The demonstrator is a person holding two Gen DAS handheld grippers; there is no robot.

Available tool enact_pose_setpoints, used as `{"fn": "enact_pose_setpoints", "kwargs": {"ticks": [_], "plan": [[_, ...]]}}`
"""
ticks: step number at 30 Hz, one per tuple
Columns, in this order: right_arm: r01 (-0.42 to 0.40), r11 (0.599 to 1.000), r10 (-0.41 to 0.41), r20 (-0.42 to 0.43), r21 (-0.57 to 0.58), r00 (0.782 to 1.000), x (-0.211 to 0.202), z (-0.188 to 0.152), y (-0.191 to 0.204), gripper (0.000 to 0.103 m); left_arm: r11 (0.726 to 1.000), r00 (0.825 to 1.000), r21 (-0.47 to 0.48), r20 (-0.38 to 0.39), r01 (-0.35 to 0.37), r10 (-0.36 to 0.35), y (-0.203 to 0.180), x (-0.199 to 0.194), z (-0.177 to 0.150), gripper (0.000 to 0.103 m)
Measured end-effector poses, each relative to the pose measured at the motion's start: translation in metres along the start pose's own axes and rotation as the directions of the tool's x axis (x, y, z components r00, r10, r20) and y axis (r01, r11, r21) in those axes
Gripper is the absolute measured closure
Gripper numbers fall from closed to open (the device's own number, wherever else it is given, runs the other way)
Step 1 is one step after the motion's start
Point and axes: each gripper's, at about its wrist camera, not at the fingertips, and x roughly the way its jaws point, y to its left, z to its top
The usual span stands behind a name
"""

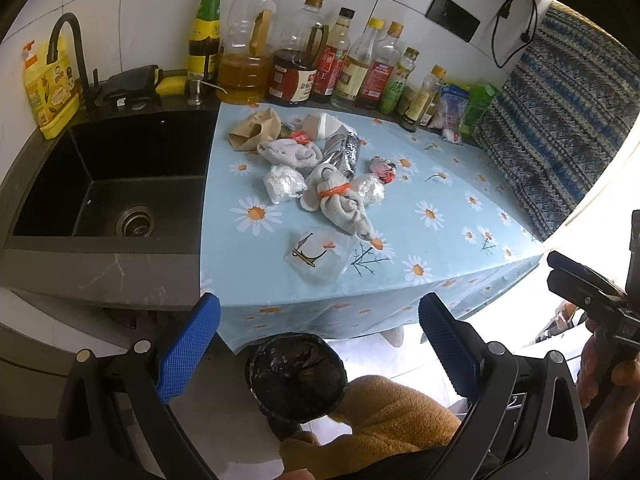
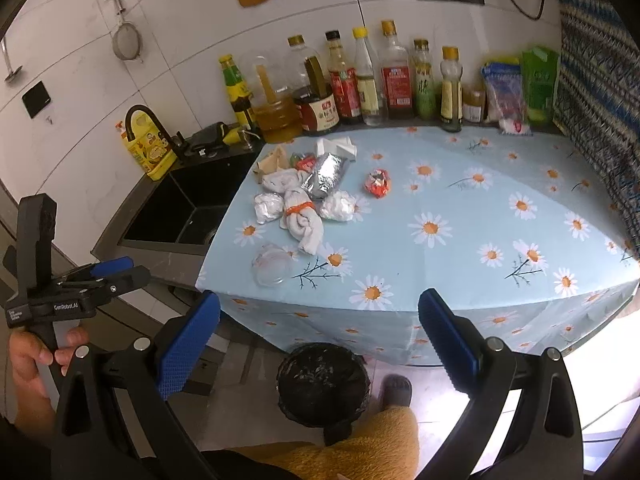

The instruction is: Collect trash

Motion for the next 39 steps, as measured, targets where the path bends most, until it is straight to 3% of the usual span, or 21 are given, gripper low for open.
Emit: {"fn": "enact_pose_setpoints", "kwargs": {"ticks": [11, 17, 21, 26, 31, 39], "plan": [[-0.092, 0.996, 0.092, -0.066, 0.006, 0.994, 0.056, 0.038, -0.04, 0.005, 0.999, 0.994, 0.001, -0.103, -0.047, 0.046, -0.012, 0.06, 0.019, 0.007], [-0.091, 0.995, 0.094, -0.097, 0.031, 0.991, 0.078, 0.044, -0.066, 0.005, 0.995, 0.975, 0.094, -0.212, -0.041, 0.06, -0.02, 0.12, 0.031, 0.007], [-0.088, 0.994, 0.096, -0.119, 0.067, 0.988, 0.089, 0.045, -0.084, 0.005, 0.991, 0.97, 0.124, -0.229, -0.058, 0.085, -0.02, 0.153, 0.036, 0.007], [-0.078, 0.993, 0.09, -0.129, 0.092, 0.988, 0.094, 0.046, -0.1, 0.005, 0.978, 0.951, 0.205, -0.297, -0.022, 0.084, -0.021, 0.192, 0.039, 0.007], [-0.067, 0.992, 0.082, -0.138, 0.11, 0.987, 0.098, 0.047, -0.11, 0.005, 0.974, 0.94, 0.222, -0.324, -0.037, 0.109, -0.015, 0.209, 0.043, 0.007], [-0.075, 0.99, 0.093, -0.152, 0.119, 0.984, 0.107, 0.051, -0.115, 0.005, 0.963, 0.942, 0.265, -0.308, -0.047, 0.131, -0.019, 0.216, 0.042, 0.012]]}}
